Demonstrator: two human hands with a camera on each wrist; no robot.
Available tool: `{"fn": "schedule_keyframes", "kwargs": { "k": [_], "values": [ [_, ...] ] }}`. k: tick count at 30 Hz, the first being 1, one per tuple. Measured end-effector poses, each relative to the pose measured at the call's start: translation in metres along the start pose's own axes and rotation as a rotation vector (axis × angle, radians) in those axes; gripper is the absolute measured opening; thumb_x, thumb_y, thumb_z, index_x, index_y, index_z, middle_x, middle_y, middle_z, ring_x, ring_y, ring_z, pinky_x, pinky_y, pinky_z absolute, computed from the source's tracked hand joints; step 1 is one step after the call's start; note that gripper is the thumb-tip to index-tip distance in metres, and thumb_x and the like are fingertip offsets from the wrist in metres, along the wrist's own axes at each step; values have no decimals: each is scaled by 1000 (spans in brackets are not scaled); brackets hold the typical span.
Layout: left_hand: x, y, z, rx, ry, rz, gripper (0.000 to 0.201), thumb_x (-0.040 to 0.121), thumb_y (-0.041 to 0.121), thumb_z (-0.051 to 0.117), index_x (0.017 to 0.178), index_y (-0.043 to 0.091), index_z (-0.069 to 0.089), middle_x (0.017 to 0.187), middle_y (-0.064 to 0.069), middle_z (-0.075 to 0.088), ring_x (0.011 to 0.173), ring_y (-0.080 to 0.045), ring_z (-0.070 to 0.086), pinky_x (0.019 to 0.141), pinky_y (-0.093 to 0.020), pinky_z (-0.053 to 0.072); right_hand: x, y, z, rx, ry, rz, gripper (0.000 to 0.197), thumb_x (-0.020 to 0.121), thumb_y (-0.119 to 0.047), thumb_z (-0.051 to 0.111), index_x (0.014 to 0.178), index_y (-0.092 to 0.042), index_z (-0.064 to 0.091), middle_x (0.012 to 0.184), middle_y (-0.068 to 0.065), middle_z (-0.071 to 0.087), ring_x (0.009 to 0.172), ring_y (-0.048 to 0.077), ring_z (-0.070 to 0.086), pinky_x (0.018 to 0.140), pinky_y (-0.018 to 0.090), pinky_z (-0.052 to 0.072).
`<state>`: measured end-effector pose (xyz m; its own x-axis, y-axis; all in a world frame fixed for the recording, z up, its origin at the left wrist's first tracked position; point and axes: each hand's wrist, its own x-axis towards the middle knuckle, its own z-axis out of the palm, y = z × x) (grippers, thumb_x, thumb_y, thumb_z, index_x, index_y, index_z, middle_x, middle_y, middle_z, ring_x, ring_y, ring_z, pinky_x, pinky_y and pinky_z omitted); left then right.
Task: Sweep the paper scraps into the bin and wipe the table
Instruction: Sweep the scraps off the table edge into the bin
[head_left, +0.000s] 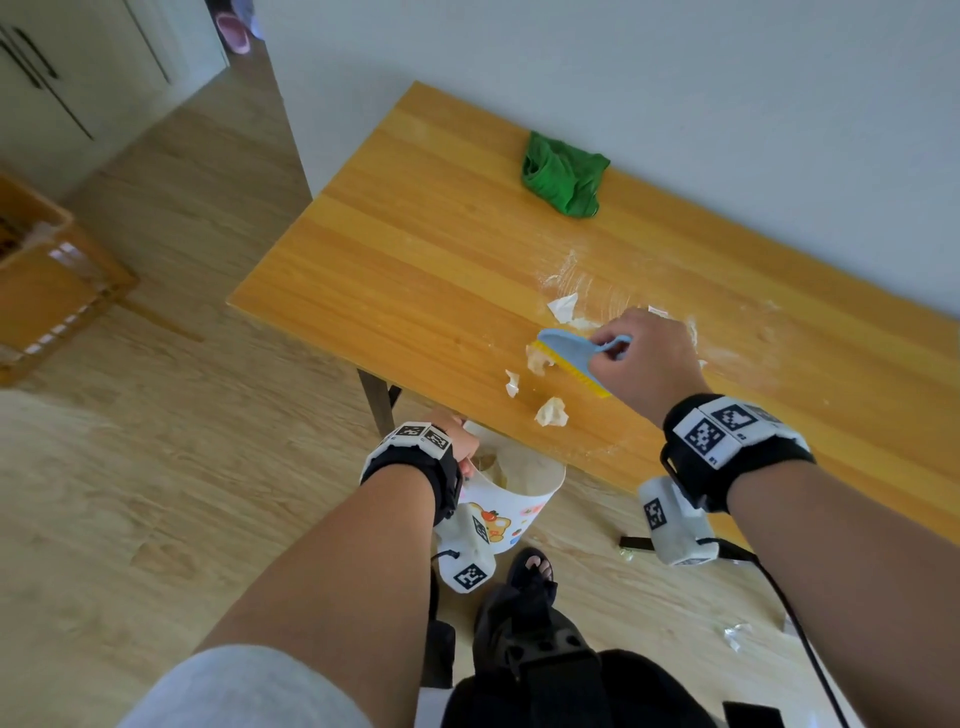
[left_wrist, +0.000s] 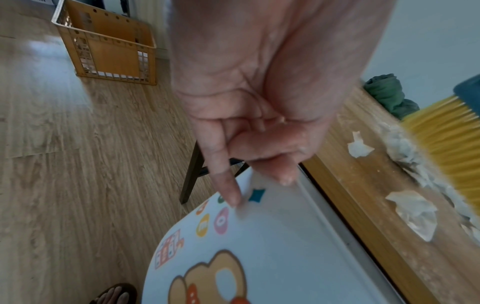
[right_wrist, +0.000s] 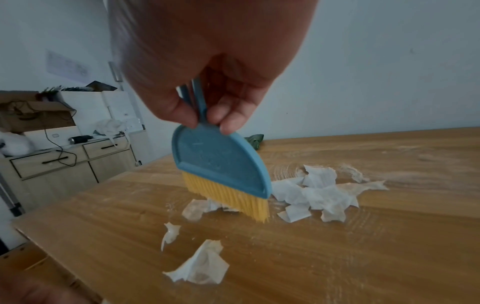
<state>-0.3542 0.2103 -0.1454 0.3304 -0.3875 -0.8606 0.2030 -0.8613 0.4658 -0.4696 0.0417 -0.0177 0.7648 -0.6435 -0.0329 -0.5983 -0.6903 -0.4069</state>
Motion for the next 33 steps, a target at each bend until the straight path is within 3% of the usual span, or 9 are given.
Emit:
{"fn": "schedule_keyframes", "kwargs": {
  "k": [7,12,16,21,25,28,31,33],
  "values": [
    [-1,-3,-3,-5,4,-4,62,90,3,47,150,12,32,84,-21,73,61,-27,61,85,-48,59,1,-3,8,-90,39,29,19,86,-18,59,99,-18,73,90,-2,56,74,21,55,59,30,46],
    [-2,-4,-4,-13,19,6,56,89,3,48,144,9,40,91,-23,74,63,-28,60,86,-48,58,5,5,15,-138,-4,-20,26,96,-16,51,114,-19,69,94,0,52,68,20,51,50,26,36],
    [-3,-3,-4,-27,20,9,52,90,3,47,142,7,42,91,-23,73,60,-27,58,88,-49,57,7,7,19,-178,-137,-12,27,98,-16,49,117,-18,67,95,-1,46,70,19,49,58,29,37],
    [-2,-4,-3,-10,13,14,53,90,3,47,143,6,41,89,-23,72,64,-28,59,86,-50,58,1,6,18,-140,-242,-22,27,95,-14,51,114,-18,70,89,-3,45,68,16,46,52,21,31],
    [-2,-3,-2,-20,15,1,52,90,2,46,142,8,42,73,-19,67,68,-30,59,87,-50,57,-5,-4,15,-92,-309,-6,27,92,-10,52,108,-16,73,92,2,52,76,20,51,61,25,41],
    [-3,-3,-2,-4,17,0,52,91,3,46,143,9,41,75,-20,69,65,-29,58,87,-50,57,-10,-16,12,-88,-385,-18,27,90,-9,52,104,-15,75,97,2,58,86,23,56,72,33,50],
    [-3,-3,-2,-11,40,3,54,91,3,45,144,10,40,83,-22,71,61,-29,55,87,-50,57,-13,-27,8,-103,-483,-44,28,89,-7,52,105,-13,74,90,3,64,85,24,59,63,23,45],
    [-2,-4,-2,-4,57,5,56,92,4,46,147,10,37,87,-22,72,62,-29,55,88,-49,57,-14,-33,6,-95,-519,-41,27,88,-5,53,103,-12,75,83,1,62,84,26,60,62,23,46]
  ]
}}
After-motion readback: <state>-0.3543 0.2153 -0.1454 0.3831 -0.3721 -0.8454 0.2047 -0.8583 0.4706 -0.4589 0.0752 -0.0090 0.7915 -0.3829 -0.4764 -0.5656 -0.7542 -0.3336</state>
